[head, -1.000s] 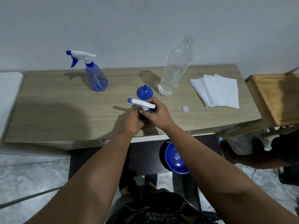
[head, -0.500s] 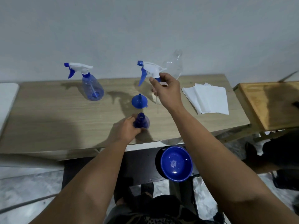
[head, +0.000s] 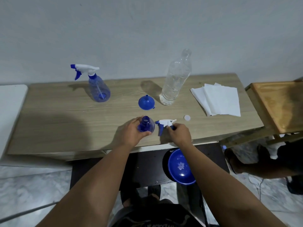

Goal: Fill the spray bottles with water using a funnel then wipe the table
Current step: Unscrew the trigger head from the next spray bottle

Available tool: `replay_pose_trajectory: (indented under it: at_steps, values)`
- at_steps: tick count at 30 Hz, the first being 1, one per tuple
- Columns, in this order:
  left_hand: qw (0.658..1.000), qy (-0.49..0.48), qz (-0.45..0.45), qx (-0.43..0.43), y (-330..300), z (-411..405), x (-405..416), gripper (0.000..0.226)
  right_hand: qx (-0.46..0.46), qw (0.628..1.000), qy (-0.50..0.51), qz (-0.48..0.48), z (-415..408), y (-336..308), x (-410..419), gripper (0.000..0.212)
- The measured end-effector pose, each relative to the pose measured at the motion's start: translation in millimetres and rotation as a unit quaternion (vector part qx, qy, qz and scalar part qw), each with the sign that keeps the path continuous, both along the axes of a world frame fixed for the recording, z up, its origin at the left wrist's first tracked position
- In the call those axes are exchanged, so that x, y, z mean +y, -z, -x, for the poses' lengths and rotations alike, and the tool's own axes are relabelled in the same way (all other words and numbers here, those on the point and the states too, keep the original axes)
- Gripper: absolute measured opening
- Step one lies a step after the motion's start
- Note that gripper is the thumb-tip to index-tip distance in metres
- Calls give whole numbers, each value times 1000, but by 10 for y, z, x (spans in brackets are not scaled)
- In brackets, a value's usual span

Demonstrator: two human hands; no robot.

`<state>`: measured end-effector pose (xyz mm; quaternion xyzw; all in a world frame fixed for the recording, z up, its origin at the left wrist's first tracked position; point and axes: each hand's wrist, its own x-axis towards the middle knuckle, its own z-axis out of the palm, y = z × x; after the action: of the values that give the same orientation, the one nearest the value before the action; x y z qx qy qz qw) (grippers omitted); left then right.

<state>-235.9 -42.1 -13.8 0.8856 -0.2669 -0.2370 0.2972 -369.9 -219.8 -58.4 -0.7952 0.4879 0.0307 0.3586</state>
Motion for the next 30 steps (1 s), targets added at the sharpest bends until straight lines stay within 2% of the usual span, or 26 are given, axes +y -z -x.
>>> replay_pose_trajectory:
  at_steps: [4,6,8,10,12,14,16,19,22,24,27,30]
  values:
    - [1000,1,4,-1,35,-10,11,67,27,998,-16,54,78,-5,55,32]
    - [1000,6,-2,-5,54,-18,7,68,-28,997,12,72,155,-79,125,38]
    - [999,14,-11,-29,51,-33,6,70,-123,989,45,68,168,-216,194,38]
    - [999,20,-10,-30,64,-50,9,72,-175,982,25,63,-5,-379,194,33]
    - [999,32,2,-19,94,-73,5,75,-185,981,-29,58,-335,-506,122,32]
    - [999,42,2,-17,128,-98,3,75,-150,982,-96,57,-751,-601,7,39]
    - [999,42,-1,-12,144,-131,8,73,-70,978,-178,78,-1179,-657,-107,50]
    - [998,51,-20,-25,140,-181,29,70,75,949,-288,104,-1652,-636,-206,69]
    - [998,51,-25,-17,151,-238,48,64,163,916,-353,103,-1836,-474,-263,83]
    - [999,50,-20,-6,163,-278,72,67,188,901,-373,118,-1864,-353,-270,82]
    - [998,58,-20,-19,174,-320,107,72,194,893,-373,159,-1885,-310,-234,70]
    - [998,63,-16,12,194,-343,99,72,212,886,-375,172,-1883,-390,-194,67]
